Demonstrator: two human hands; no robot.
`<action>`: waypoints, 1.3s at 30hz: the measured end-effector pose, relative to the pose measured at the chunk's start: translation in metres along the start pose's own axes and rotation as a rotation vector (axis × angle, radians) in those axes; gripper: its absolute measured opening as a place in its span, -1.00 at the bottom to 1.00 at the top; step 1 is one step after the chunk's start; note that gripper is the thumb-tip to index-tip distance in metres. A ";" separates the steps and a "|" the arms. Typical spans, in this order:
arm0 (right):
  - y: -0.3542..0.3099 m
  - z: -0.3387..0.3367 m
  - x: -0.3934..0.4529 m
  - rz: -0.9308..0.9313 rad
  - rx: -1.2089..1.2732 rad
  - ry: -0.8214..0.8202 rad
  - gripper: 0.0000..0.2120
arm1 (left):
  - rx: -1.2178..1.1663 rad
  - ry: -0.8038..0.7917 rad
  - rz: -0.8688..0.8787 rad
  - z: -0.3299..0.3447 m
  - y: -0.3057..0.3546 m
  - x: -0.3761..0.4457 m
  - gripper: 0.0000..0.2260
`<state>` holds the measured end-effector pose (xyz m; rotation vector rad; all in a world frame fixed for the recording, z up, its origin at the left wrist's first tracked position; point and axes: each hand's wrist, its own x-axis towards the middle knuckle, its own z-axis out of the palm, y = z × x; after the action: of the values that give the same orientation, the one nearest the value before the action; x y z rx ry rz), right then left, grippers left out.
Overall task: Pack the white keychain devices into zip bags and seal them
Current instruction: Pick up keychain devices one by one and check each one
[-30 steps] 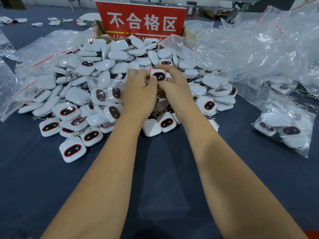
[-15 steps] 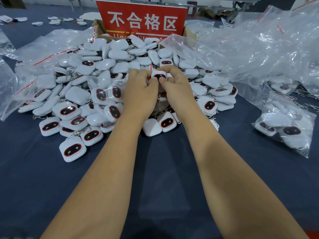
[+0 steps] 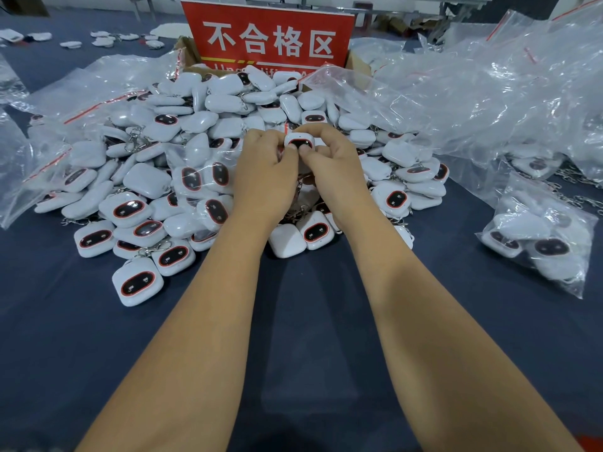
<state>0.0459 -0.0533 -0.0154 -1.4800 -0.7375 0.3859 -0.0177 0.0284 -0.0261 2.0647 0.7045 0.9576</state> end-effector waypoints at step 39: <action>0.003 0.016 -0.001 -0.015 0.067 0.036 -0.86 | -0.538 0.324 0.034 -0.014 0.013 -0.007 -0.83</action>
<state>0.0352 -0.0422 -0.0196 -1.4142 -0.7004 0.3679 -0.0310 0.0210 -0.0124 1.4714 0.4999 1.3504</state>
